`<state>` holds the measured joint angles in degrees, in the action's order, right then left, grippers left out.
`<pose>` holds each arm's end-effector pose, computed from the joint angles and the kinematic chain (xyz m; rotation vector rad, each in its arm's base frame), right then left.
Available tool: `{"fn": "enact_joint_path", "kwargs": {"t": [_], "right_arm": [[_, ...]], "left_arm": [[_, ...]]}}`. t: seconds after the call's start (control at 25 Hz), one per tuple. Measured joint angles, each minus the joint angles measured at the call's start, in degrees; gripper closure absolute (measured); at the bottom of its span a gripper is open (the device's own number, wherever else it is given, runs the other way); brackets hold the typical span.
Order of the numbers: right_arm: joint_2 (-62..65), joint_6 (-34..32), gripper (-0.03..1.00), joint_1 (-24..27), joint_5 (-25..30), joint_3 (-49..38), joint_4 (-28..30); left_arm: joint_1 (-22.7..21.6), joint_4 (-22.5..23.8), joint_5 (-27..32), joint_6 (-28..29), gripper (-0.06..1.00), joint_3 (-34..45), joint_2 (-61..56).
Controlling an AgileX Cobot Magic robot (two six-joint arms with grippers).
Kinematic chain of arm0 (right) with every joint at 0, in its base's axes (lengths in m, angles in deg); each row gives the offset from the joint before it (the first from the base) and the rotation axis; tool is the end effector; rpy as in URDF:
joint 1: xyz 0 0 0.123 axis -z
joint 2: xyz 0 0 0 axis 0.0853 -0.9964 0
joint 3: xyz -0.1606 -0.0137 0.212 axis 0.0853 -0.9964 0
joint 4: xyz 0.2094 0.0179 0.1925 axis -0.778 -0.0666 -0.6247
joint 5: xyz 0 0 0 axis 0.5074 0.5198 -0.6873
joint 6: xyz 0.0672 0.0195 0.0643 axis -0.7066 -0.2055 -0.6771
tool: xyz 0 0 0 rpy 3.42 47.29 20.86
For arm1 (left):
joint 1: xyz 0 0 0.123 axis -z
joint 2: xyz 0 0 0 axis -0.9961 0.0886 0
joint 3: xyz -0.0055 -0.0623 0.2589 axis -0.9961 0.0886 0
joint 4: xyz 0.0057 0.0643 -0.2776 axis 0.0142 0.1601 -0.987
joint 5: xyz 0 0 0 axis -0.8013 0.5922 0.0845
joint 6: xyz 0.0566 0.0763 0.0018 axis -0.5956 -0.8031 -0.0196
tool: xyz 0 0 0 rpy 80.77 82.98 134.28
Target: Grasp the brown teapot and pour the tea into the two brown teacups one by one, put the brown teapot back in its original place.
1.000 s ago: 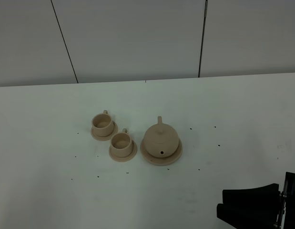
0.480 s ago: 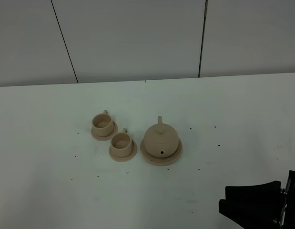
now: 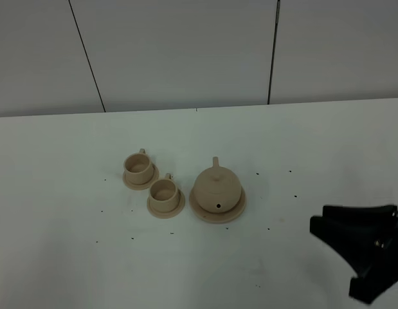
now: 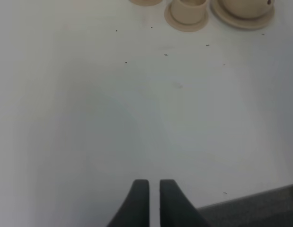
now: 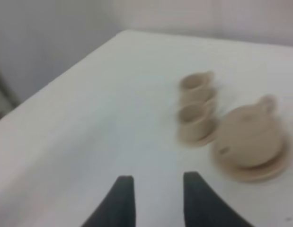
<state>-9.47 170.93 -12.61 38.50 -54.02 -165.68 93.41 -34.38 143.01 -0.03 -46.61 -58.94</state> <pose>0.1983 0.1095 0.2318 -0.5119 1.8326 0.7528 0.0725 -0.0147 0.2852 0.1990 2.1735 -0.1202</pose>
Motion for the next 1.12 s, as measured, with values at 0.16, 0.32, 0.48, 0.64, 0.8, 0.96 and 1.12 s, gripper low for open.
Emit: {"fn": "enact_joint_path", "kwargs": {"t": [0.16, 0.32, 0.48, 0.64, 0.8, 0.96, 1.12], "right_arm": [[-4.9, -7.5, 0.72, 0.0, -2.9, 7.4, 3.2], [-15.0, -16.4, 0.72, 0.0, -1.7, 15.8, 13.2], [-26.2, -31.1, 0.72, 0.0, 2.2, 26.1, 28.5], [-35.4, -46.2, 0.72, 0.0, 4.8, 38.5, 43.9], [-42.2, -59.9, 0.72, 0.0, 6.8, 52.2, 57.2], [-49.0, -72.8, 0.72, -0.1, 14.2, 65.4, 69.4], [-55.3, -79.5, 0.72, -1.3, 21.4, 74.9, 80.1]], "left_arm": [[0.0, 0.0, 0.0, 0.0, 0.82, 0.0, 0.0], [0.0, 0.0, 0.0, 0.0, 0.81, 0.0, 0.0], [0.0, 0.0, 0.0, 0.0, 0.81, 0.0, 0.0], [0.0, 0.0, 0.0, 0.0, 0.81, 0.0, 0.0], [0.0, 0.0, 0.0, 0.0, 0.80, 0.0, 0.0], [0.0, 0.0, 0.0, 0.0, 0.80, 0.0, 0.0], [0.0, 0.0, 0.0, 0.0, 0.79, 0.0, 0.0]]}}
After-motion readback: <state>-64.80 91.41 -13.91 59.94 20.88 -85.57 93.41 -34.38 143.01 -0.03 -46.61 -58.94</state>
